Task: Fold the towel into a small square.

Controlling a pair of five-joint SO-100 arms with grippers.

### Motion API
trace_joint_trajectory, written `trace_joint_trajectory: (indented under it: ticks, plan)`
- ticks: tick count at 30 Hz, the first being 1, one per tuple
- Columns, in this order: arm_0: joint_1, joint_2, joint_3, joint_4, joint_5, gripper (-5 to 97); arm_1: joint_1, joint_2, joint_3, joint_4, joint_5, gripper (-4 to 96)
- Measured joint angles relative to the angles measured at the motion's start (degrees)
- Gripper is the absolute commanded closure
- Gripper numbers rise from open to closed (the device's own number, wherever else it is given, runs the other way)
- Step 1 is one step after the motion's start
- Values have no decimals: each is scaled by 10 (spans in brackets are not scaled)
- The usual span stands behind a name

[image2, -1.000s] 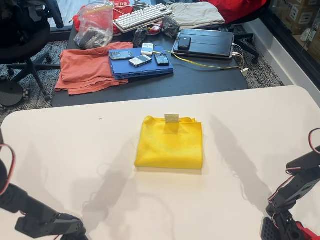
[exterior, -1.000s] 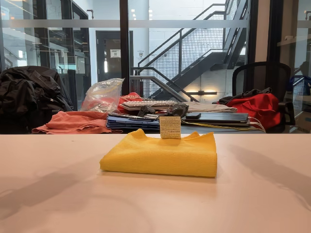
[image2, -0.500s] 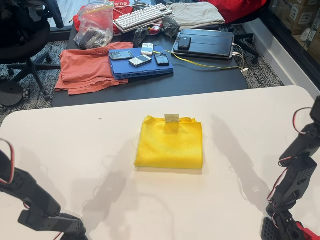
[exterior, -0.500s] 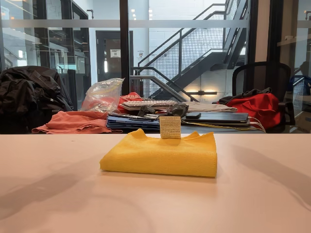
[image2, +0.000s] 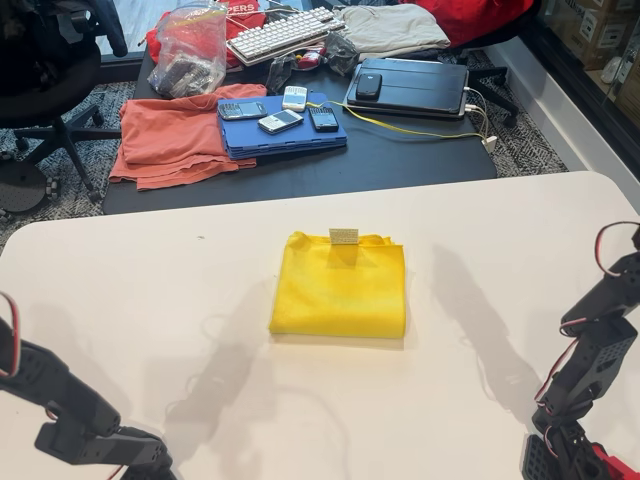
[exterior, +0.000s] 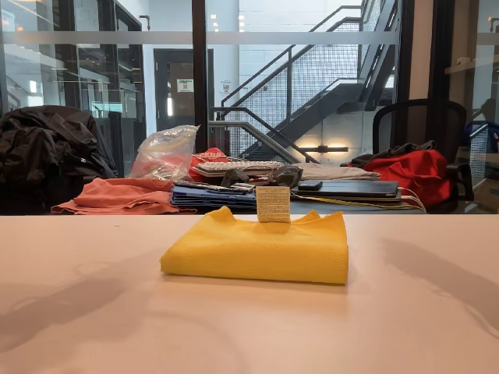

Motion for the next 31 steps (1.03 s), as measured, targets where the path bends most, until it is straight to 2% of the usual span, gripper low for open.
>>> trace_joint_trajectory:
  ticks: [31]
  plan:
    - [-1, -1, 1, -3, 1, 729, -1, 0, 0, -1, -1, 496]
